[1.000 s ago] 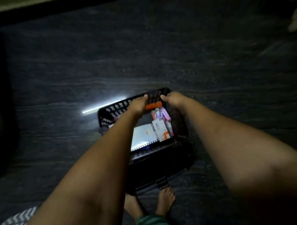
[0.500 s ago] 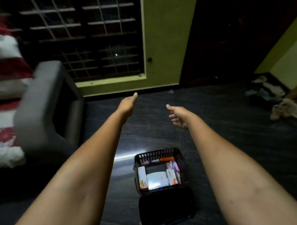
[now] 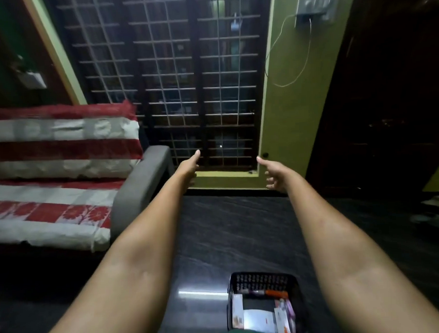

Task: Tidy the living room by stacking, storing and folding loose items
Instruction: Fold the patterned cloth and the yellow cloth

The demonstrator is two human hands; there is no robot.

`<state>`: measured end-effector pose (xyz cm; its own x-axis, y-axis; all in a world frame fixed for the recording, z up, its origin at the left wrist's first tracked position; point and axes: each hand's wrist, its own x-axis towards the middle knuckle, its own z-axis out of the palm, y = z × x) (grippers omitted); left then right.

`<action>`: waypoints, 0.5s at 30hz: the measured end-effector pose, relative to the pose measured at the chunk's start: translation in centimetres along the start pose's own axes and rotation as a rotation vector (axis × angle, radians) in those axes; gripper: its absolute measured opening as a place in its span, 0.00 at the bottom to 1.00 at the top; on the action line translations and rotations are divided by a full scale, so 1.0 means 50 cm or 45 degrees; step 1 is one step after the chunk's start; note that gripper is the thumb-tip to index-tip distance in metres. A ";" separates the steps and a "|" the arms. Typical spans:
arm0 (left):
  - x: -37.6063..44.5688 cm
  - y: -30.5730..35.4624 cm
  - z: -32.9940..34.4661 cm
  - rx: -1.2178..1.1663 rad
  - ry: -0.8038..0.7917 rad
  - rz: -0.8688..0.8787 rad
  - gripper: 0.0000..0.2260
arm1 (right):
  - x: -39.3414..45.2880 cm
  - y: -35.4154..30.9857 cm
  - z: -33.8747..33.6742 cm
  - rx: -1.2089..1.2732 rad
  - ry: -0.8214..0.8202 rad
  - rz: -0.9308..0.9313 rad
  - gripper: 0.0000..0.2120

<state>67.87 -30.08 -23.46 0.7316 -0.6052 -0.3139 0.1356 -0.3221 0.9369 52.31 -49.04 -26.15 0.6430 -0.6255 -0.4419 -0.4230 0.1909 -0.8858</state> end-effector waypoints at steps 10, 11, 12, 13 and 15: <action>-0.095 0.043 -0.027 -0.084 0.178 0.137 0.31 | -0.072 -0.071 0.067 -0.005 -0.170 -0.197 0.46; -0.111 0.041 -0.033 -0.084 0.226 0.146 0.30 | -0.081 -0.072 0.075 -0.021 -0.189 -0.220 0.46; -0.133 0.038 -0.036 -0.089 0.278 0.149 0.29 | -0.089 -0.071 0.082 -0.041 -0.201 -0.245 0.46; -0.157 0.033 -0.038 -0.097 0.333 0.153 0.28 | -0.099 -0.071 0.088 -0.049 -0.232 -0.270 0.44; -0.213 0.014 -0.044 -0.093 0.431 0.139 0.28 | -0.135 -0.064 0.100 -0.114 -0.346 -0.298 0.41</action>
<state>61.65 -22.25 -19.10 0.9226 -0.3535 -0.1543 0.0829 -0.2090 0.9744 52.52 -41.66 -21.02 0.8700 -0.4185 -0.2608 -0.2908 -0.0084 -0.9567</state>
